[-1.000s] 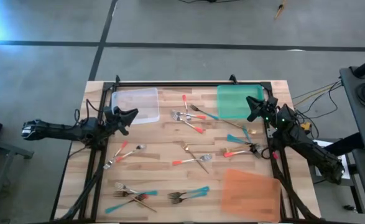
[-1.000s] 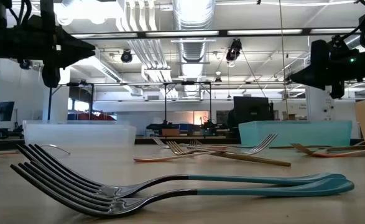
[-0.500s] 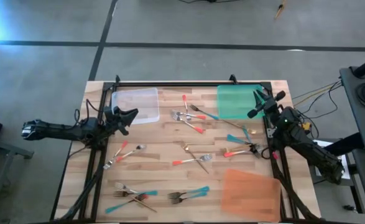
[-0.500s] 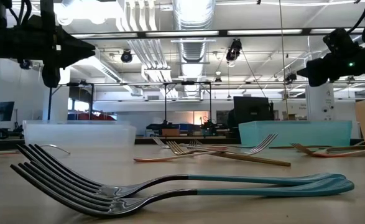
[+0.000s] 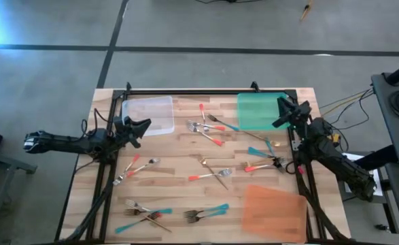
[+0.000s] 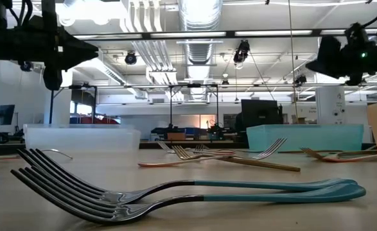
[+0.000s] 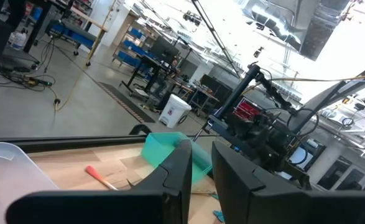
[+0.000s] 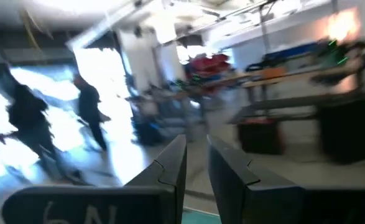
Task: Sort silverware by color (type)
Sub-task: Put the golden fork into the green bin
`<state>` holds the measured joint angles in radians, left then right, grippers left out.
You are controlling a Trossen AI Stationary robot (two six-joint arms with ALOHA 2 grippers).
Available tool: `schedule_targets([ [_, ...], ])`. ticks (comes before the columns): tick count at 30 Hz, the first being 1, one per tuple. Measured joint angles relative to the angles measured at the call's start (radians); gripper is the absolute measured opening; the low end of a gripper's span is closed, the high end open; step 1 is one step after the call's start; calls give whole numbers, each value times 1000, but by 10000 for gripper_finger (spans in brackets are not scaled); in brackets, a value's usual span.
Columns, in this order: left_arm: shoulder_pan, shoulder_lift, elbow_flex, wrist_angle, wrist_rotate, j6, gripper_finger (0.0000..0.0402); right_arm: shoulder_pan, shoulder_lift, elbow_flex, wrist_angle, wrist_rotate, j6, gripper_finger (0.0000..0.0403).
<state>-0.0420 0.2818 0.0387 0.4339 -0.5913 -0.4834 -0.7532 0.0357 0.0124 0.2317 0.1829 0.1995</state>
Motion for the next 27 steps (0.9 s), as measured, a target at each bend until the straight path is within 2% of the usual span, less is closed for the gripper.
schedule_targets([
  [5, 0, 0, 0, 0, 0, 0, 46, 0, 1, 9, 36, -174, 146, 54],
  [10, 0, 0, 0, 0, 0, 0, 46, 1, 36, 135, -1, -338, 254, 54],
  [15, 0, 0, 0, 0, 0, 0, 46, 0, 172, 329, -212, -344, 210, 54],
  [22, 0, 0, 0, 0, 0, 0, 46, 0, 471, 548, -502, -340, 188, 54],
  [27, 0, 0, 0, 0, 0, 0, 46, 0, 636, 696, -703, -286, 178, 54],
])
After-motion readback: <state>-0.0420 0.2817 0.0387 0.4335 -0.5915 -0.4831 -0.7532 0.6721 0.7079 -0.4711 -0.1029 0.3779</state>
